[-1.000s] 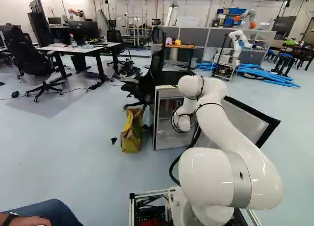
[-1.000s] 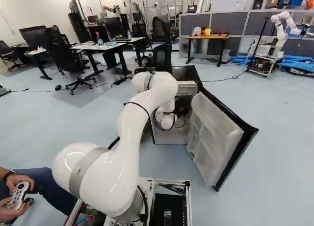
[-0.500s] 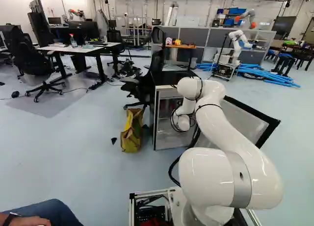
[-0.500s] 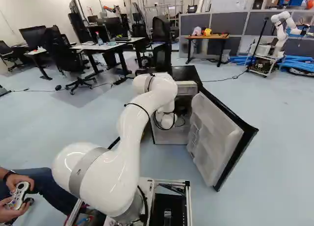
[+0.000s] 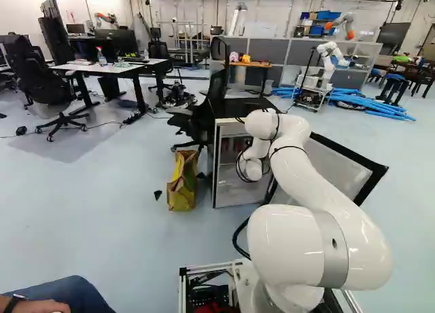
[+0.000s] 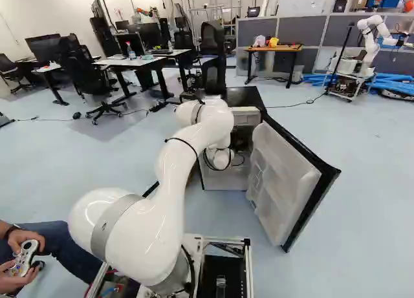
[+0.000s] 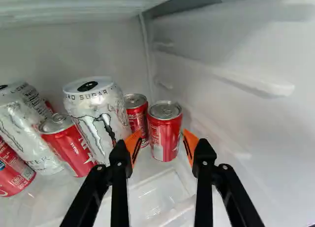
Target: Grab a drink from the fridge
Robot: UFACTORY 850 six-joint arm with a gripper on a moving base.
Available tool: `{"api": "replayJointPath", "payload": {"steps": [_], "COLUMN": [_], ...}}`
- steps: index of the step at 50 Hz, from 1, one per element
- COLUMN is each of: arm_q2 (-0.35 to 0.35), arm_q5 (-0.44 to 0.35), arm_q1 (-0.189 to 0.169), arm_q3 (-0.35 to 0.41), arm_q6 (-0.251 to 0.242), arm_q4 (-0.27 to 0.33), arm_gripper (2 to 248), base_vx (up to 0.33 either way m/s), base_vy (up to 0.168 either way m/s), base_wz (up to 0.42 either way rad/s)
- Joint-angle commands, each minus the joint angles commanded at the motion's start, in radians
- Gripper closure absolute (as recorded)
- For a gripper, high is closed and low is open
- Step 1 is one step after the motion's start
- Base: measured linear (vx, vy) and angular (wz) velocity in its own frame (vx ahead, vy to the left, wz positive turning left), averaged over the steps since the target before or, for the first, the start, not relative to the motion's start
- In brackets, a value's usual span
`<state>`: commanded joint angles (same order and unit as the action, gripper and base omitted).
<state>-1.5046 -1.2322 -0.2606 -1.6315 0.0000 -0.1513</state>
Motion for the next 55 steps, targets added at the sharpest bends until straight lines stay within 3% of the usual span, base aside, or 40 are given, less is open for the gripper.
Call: {"api": "replayJointPath", "payload": {"steps": [42,54,55], "arm_q2": [-0.069,-0.071,-0.071], "arm_q5": [0.0,0.0,0.0], "arm_q1": [-0.005,-0.005,-0.005], "arm_q3": [-0.123,-0.126,-0.126], "arm_q6": [0.0,0.0,0.0], "arm_q4": [0.0,0.0,0.0], "arm_gripper": [111,111,127], "base_vx": [0.0,0.0,0.0], "base_vy": [0.0,0.0,0.0], "base_wz": [0.0,0.0,0.0]}}
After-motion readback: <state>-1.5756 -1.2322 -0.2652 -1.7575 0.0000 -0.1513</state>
